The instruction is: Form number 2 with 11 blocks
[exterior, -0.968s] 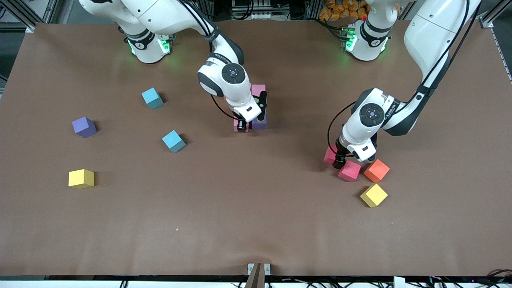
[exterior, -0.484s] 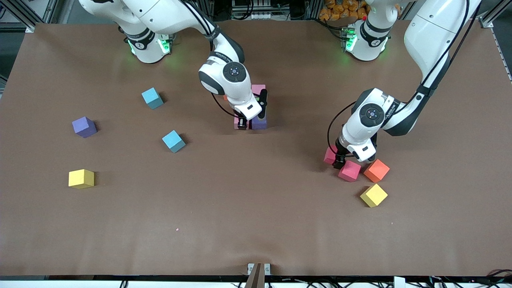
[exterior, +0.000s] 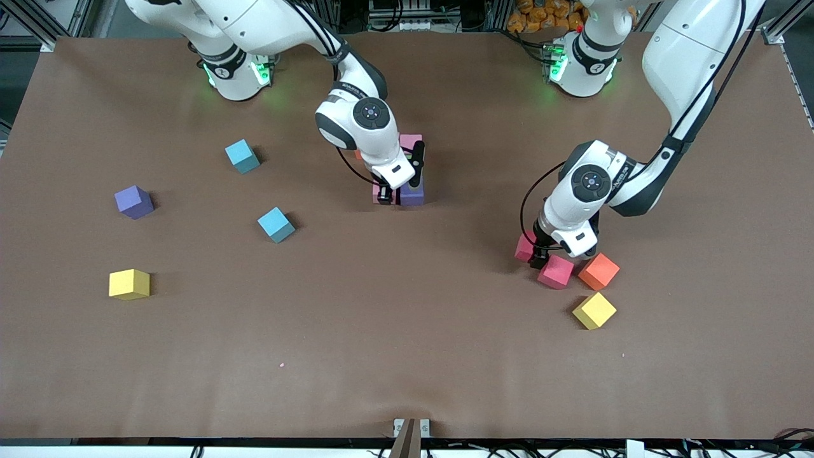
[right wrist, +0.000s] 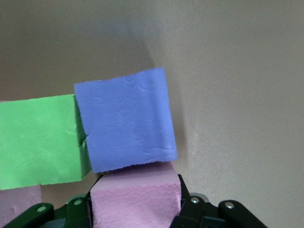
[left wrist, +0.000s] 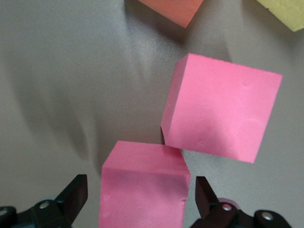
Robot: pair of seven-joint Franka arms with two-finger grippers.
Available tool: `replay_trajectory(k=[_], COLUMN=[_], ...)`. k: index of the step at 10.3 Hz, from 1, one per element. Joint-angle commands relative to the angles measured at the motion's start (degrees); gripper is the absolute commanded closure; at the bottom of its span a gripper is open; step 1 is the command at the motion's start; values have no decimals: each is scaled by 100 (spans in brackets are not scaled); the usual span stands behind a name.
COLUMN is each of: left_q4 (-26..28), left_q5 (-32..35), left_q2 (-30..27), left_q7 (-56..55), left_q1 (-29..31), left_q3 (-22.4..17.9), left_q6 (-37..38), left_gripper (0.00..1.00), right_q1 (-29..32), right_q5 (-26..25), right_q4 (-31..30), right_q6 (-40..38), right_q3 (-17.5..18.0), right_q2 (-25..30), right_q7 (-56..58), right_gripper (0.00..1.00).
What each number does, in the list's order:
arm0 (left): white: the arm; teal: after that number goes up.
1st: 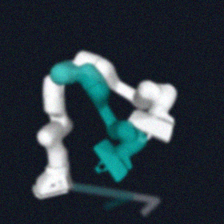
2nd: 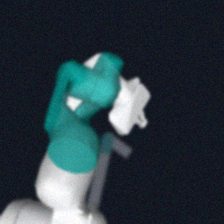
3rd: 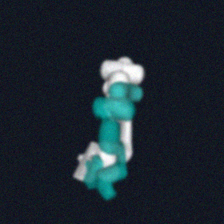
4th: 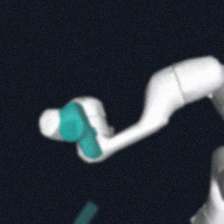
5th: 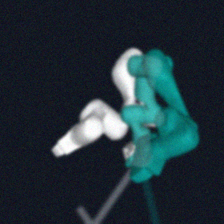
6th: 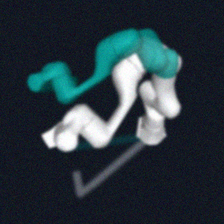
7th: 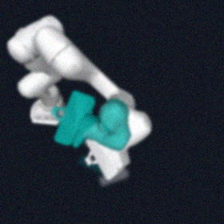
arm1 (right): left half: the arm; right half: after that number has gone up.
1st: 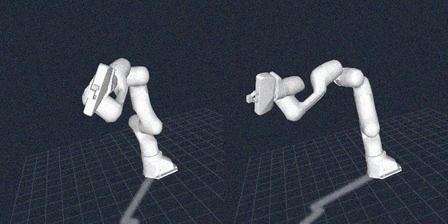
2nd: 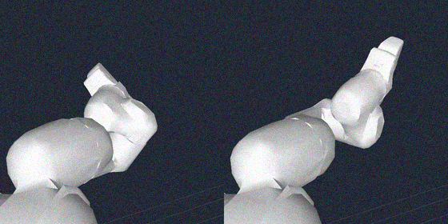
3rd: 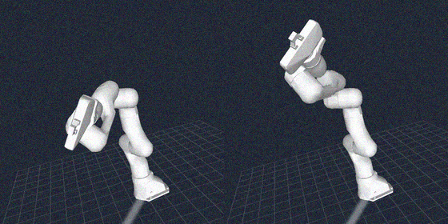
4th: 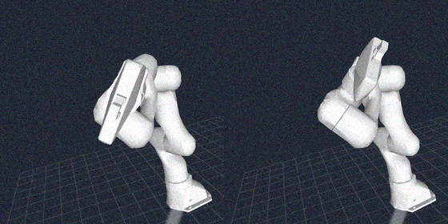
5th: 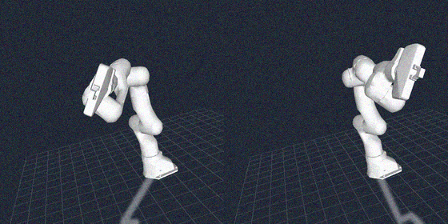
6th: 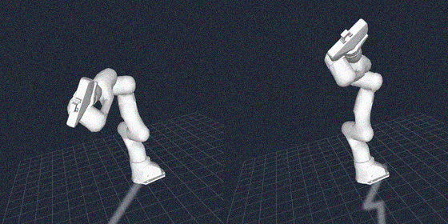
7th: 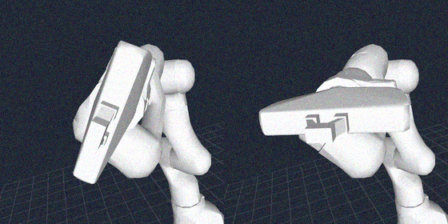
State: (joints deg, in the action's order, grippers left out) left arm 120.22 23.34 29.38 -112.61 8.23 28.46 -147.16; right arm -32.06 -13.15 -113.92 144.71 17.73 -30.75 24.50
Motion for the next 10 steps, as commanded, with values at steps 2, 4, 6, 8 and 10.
replay_trajectory(k=[2,4,6,8,10], left_q4=[-51,-51,-51,-51,-51], left_q5=[170,170,170,170,170], left_q2=[32,23,23,32,23], left_q7=[-85,-85,-94,-94,-94], left_q1=[3,3,3,3,3], left_q3=[19,19,19,19,19], left_q6=[21,21,21,21,21], left_gripper=[0,0,0,0,0], right_q1=[25,25,16,16,7], right_q5=[-56,-56,-56,-65,-74], right_q4=[-60,-51,-42,-42,-42], right_q6=[189,189,197,241,250], right_q3=[2,2,2,2,11], right_q2=[-18,-36,-45,-62,-80], right_q7=[-95,-86,-94,-86,-86], right_gripper=[64,63,63,63,63])
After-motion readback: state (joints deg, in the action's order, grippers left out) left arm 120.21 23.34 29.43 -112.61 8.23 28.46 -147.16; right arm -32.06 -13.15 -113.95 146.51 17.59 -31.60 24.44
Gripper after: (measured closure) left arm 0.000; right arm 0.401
